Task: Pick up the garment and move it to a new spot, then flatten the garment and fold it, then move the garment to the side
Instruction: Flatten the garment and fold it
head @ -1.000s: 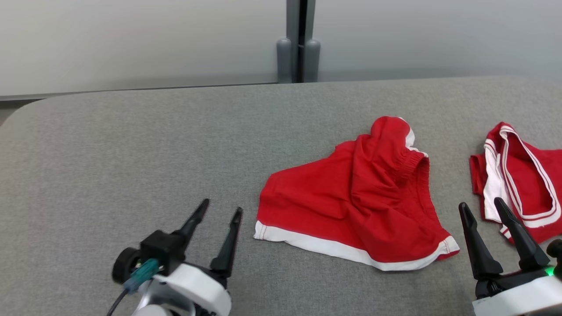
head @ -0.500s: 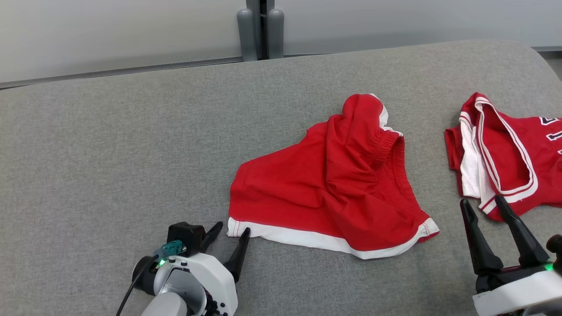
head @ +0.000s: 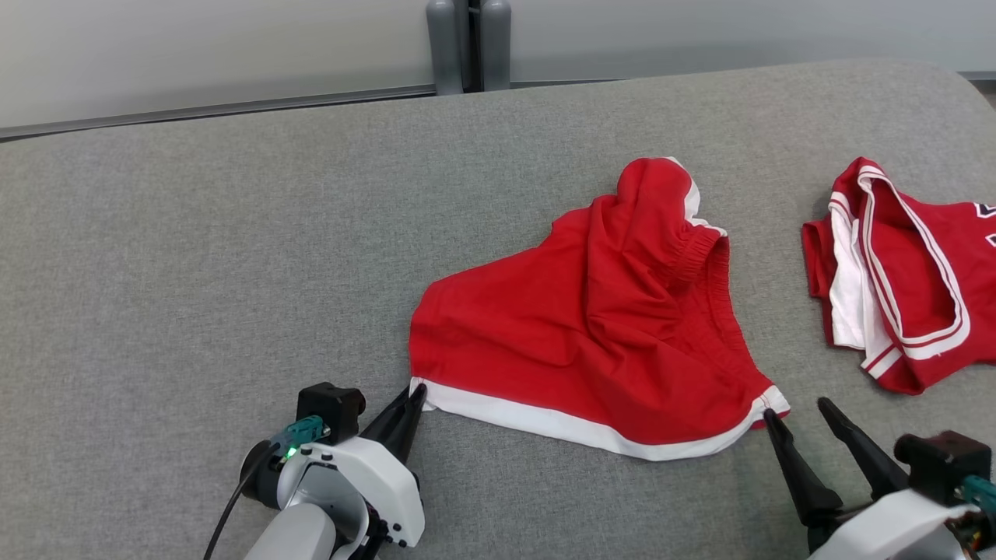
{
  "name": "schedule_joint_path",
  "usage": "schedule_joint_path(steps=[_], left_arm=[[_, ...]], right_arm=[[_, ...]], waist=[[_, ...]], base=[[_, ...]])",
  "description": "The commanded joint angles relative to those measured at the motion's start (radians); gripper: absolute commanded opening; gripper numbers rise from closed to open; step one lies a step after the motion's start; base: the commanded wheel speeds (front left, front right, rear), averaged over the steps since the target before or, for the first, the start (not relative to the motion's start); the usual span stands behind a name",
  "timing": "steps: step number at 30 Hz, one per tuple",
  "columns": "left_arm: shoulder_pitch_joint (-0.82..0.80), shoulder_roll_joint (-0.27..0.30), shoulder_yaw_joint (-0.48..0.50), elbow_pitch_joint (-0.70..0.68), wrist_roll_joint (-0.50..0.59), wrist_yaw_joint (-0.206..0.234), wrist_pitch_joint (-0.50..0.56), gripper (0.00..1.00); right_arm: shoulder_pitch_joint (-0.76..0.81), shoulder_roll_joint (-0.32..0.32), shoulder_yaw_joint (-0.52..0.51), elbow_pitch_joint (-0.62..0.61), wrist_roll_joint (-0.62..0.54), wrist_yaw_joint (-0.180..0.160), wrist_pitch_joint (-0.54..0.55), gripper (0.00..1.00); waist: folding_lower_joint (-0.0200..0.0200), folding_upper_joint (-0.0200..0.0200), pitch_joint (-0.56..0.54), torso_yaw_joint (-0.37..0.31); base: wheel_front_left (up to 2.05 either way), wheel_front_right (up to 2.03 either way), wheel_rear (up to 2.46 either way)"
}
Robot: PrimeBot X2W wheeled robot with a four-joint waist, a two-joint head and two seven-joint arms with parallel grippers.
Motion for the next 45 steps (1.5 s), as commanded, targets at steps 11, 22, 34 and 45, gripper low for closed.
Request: schedule_joint_path(steps=[11, 22, 34, 45], left_arm=[[-0.053, 0.004, -0.015, 0.044, -0.020, -0.003, -0.045, 0.00], [-0.065, 0.013, 0.012, 0.019, -0.037, 0.020, -0.135, 0.00], [-0.014, 0.109, 0.136, -0.413, -0.034, 0.131, -0.181, 0.00], [-0.116, 0.177, 0.196, -0.778, -0.029, 0.184, -0.067, 0.00]], right_arm=[[-0.180, -0.142, 0.225, 0.121, 0.099, 0.000, 0.093, 1.00], [-0.202, -0.200, 0.265, 0.073, 0.155, 0.000, 0.016, 0.00], [-0.218, -0.176, 0.127, -0.151, 0.126, -0.001, -0.076, 0.00], [-0.283, -0.120, 0.002, -0.324, 0.086, -0.001, 0.014, 0.00]], waist=[[0.0000, -0.0001, 0.034, 0.031], [0.0000, -0.0001, 0.030, 0.046], [0.0000, -0.0001, -0.085, 0.078], [0.0000, -0.0001, -0.223, 0.113]], base=[[0.00, 0.00, 0.00], [0.00, 0.00, 0.00], [0.00, 0.00, 0.00], [0.00, 0.00, 0.00]])
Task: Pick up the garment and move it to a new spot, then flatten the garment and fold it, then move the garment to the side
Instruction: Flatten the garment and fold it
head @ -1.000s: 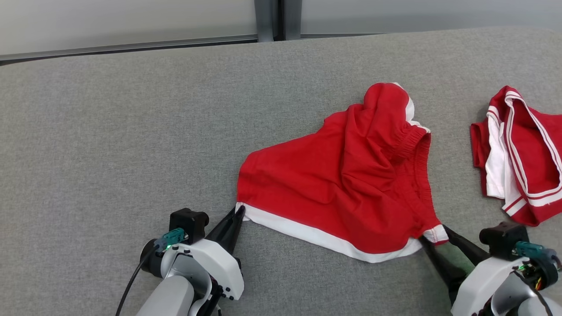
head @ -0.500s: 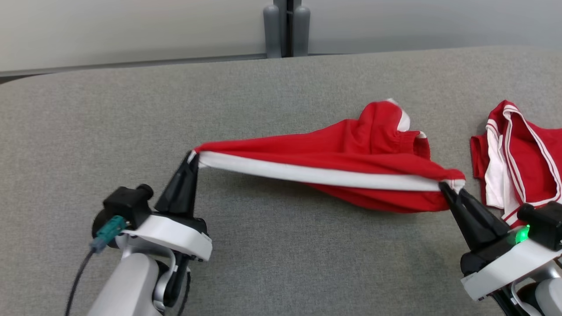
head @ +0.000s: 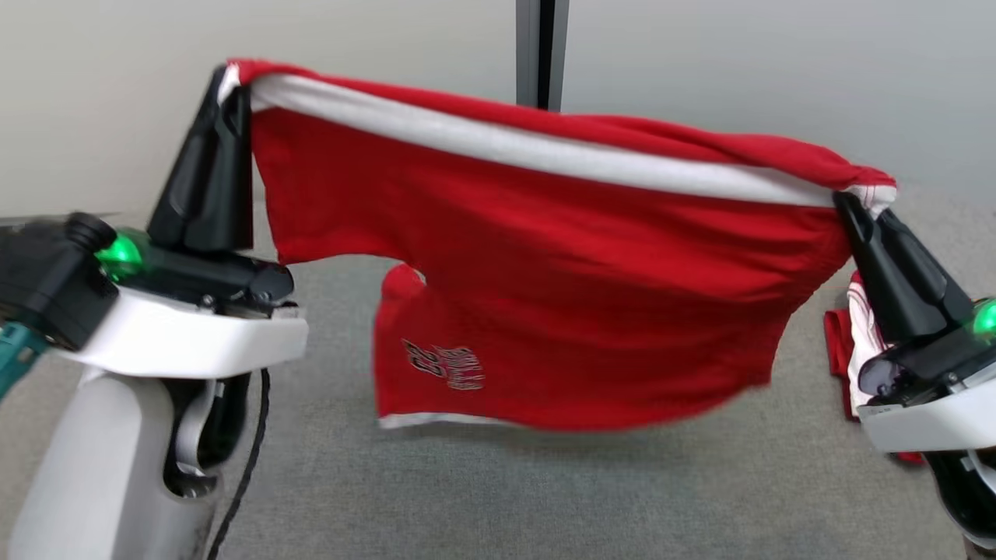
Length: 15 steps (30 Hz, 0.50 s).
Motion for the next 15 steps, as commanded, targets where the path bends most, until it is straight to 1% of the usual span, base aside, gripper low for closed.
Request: schedule_joint_path(steps=[1, 4, 7, 11, 13, 15], left_arm=[[-0.021, 0.009, 0.011, -0.012, -0.003, 0.007, 0.008, 0.00], [-0.057, 0.022, 0.010, -0.028, -0.014, 0.002, 0.052, 0.00], [-0.077, 0.021, 0.007, -0.007, -0.029, -0.003, 0.076, 0.00], [-0.105, 0.014, 0.003, 0.063, -0.056, -0.021, 0.078, 0.00], [-0.132, 0.006, -0.001, 0.113, -0.070, -0.035, 0.074, 0.00], [-0.175, -0.007, 0.003, 0.169, -0.079, -0.043, 0.061, 0.00]], right_arm=[[-0.008, -0.001, -0.014, -0.007, -0.007, -0.002, 0.008, 0.00], [-0.019, 0.021, -0.023, -0.021, -0.001, -0.003, 0.031, 0.00], [-0.025, 0.041, -0.022, -0.021, -0.006, -0.003, 0.043, 0.00], [-0.042, 0.056, -0.015, 0.008, -0.002, -0.003, 0.044, 0.00], [-0.065, 0.055, -0.009, 0.032, 0.005, -0.003, 0.037, 0.00], [-0.100, 0.042, -0.002, 0.067, -0.002, -0.003, 0.034, 0.00]], waist=[[0.0000, 0.0000, -0.029, 0.013], [0.0000, 0.0000, -0.042, 0.016], [0.0000, 0.0000, -0.048, 0.018], [0.0000, 0.0000, -0.035, 0.018], [0.0000, 0.0000, -0.019, 0.017], [0.0000, 0.0000, 0.007, 0.017]], base=[[0.00, 0.00, 0.00], [0.00, 0.00, 0.00], [0.00, 0.00, 0.00], [0.00, 0.00, 0.00], [0.00, 0.00, 0.00], [0.00, 0.00, 0.00]])
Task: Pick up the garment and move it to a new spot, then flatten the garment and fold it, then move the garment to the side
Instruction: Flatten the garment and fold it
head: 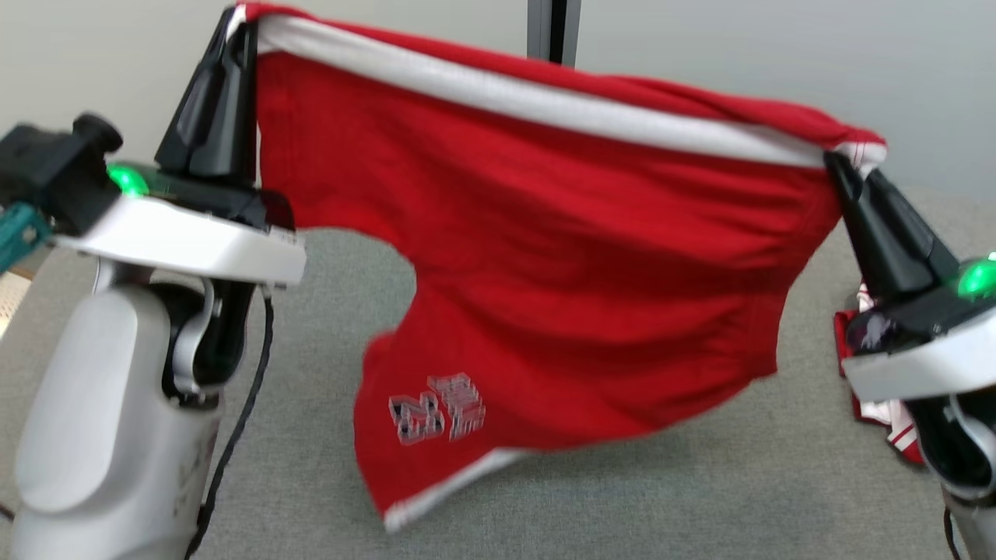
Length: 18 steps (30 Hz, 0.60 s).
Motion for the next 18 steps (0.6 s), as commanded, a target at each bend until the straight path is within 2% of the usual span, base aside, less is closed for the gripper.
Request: schedule_joint_path(steps=[1, 10, 14, 18], left_arm=[[-0.046, -0.004, 0.006, 0.025, -0.011, -0.007, -0.009, 0.00], [-0.402, -0.074, -0.008, 0.375, -0.003, -0.086, -0.143, 0.00], [-0.552, -0.090, 0.001, 0.552, 0.004, -0.111, -0.194, 0.00], [-0.631, -0.104, -0.003, 0.733, 0.013, -0.132, -0.214, 0.00]], right_arm=[[-0.033, -0.008, -0.002, 0.012, 0.007, -0.003, -0.012, 0.00], [-0.389, -0.034, 0.071, 0.229, 0.049, -0.002, -0.097, 0.00], [-0.579, -0.003, 0.133, 0.388, 0.062, -0.002, -0.152, 0.00], [-0.713, 0.046, 0.204, 0.587, 0.048, -0.002, -0.232, 0.00]], waist=[[0.0000, -0.0001, 0.038, 0.001], [0.0000, -0.0001, 0.202, 0.005], [0.0000, -0.0001, 0.238, -0.008], [0.0000, -0.0001, 0.256, -0.016]], base=[[0.00, 0.00, 0.00], [0.00, 0.00, 0.00], [0.00, 0.00, 0.00], [0.00, 0.00, 0.00]])
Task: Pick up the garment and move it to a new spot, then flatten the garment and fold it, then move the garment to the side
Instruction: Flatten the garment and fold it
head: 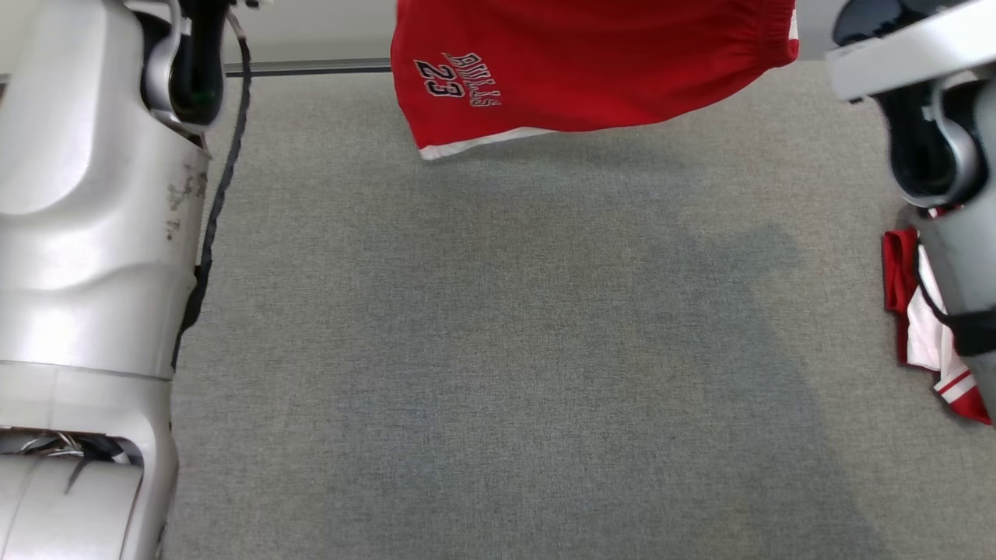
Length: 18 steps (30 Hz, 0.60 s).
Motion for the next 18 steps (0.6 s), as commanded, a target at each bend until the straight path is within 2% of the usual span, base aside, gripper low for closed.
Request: schedule_joint_path(steps=[1, 6, 11, 14, 18], left_arm=[[-0.008, -0.002, -0.004, 0.049, 0.005, -0.007, -0.004, 0.00], [0.038, -0.036, -0.006, 0.245, -0.019, -0.021, -0.008, 0.00], [0.130, -0.055, 0.015, 0.318, -0.042, -0.028, -0.009, 0.00], [0.217, -0.061, 0.036, 0.332, -0.062, -0.032, -0.009, 0.00], [0.375, -0.065, 0.066, 0.294, -0.077, -0.034, -0.009, 0.00]], right_arm=[[-0.021, 0.016, 0.015, 0.061, -0.008, -0.002, -0.016, 0.00], [-0.064, 0.107, 0.073, 0.292, -0.025, -0.001, -0.080, 0.00], [0.000, 0.153, 0.127, 0.402, -0.010, -0.001, -0.094, 0.00], [0.074, 0.164, 0.142, 0.394, 0.012, -0.001, -0.097, 0.00], [0.269, 0.148, 0.131, 0.290, 0.022, -0.001, -0.097, 0.00]], waist=[[0.0000, 0.0000, 0.010, -0.006], [0.0000, 0.0000, 0.033, -0.014], [0.0000, 0.0000, 0.050, -0.021], [0.0000, 0.0000, 0.059, -0.027], [0.0000, 0.0000, 0.050, -0.030]], base=[[0.00, 0.00, 0.00], [0.00, 0.00, 0.00], [0.00, 0.00, 0.00], [0.00, 0.00, 0.00], [0.00, 0.00, 0.00]])
